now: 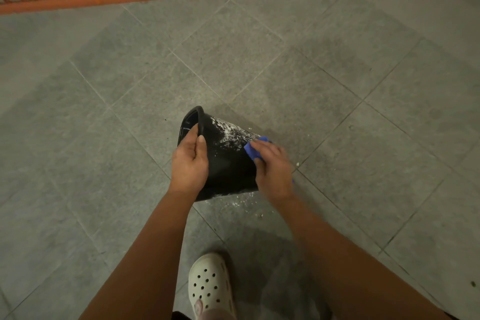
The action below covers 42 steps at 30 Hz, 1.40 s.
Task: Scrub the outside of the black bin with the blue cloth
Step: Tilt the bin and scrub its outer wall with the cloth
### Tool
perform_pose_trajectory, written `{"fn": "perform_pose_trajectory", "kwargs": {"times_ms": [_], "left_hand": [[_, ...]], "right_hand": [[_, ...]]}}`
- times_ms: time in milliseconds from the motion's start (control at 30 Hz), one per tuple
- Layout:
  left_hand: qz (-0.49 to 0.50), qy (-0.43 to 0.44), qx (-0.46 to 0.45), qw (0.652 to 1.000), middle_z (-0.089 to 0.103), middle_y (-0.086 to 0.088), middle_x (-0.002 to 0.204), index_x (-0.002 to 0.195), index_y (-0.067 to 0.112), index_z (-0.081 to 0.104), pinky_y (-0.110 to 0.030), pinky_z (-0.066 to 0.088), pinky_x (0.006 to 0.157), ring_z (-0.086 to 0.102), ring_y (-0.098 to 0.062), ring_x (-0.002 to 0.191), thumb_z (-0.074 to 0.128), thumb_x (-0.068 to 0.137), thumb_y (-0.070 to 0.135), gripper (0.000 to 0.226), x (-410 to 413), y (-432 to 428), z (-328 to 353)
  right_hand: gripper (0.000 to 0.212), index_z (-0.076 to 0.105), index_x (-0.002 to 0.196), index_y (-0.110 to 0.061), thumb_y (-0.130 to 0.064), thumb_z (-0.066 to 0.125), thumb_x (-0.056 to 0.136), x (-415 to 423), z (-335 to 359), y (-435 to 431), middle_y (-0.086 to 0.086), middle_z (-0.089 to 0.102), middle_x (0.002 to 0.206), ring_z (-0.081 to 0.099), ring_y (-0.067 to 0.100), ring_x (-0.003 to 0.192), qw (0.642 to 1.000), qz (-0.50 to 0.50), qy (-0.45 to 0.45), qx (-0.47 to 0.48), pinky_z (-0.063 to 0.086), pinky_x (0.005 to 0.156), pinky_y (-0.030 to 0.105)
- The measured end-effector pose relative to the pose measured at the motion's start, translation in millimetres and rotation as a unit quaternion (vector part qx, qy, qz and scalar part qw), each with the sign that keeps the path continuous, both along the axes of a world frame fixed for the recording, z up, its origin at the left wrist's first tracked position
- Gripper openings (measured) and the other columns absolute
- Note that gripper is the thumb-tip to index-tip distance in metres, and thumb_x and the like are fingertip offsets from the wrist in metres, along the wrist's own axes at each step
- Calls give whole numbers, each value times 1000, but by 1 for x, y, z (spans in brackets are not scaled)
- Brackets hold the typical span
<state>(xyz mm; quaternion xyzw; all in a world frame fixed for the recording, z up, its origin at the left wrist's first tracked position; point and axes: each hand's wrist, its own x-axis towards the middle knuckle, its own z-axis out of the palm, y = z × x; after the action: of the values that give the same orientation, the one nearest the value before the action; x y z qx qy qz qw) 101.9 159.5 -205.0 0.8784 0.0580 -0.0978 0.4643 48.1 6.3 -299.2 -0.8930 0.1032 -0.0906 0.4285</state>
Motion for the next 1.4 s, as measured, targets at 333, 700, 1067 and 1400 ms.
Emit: {"fn": "perform_pose_trajectory", "kwargs": {"times_ms": [333,700,1067,1400], "left_hand": [[-94,-53,75,991,38,4,146,150,22,24,-5,21,103,31,2,127,35,101,13,51,4,-5,1],[-45,-19,58,997,65,-6,100,150,29,24,-31,47,94,63,-17,93,35,102,19,50,-2,-5,6],[-46,-31,58,997,47,14,72,149,29,26,-1,41,65,47,3,65,36,101,20,49,-2,-6,-1],[-38,-29,54,997,52,14,77,149,26,27,-3,40,64,51,6,64,37,101,16,50,-4,-3,1]], "right_hand": [[26,63,113,-7,-6,56,88,-13,3,2,6,63,115,50,22,110,998,-59,24,-8,38,100,30],[36,53,129,-7,-10,48,94,-4,-15,-9,13,52,127,43,33,112,980,-85,172,-49,38,99,39],[33,62,116,1,1,51,86,11,-11,-8,20,60,109,49,38,99,989,-42,115,-82,33,91,30],[37,65,111,-3,-2,43,82,22,-2,4,15,60,98,49,32,89,994,-10,59,-90,37,81,30]]}}
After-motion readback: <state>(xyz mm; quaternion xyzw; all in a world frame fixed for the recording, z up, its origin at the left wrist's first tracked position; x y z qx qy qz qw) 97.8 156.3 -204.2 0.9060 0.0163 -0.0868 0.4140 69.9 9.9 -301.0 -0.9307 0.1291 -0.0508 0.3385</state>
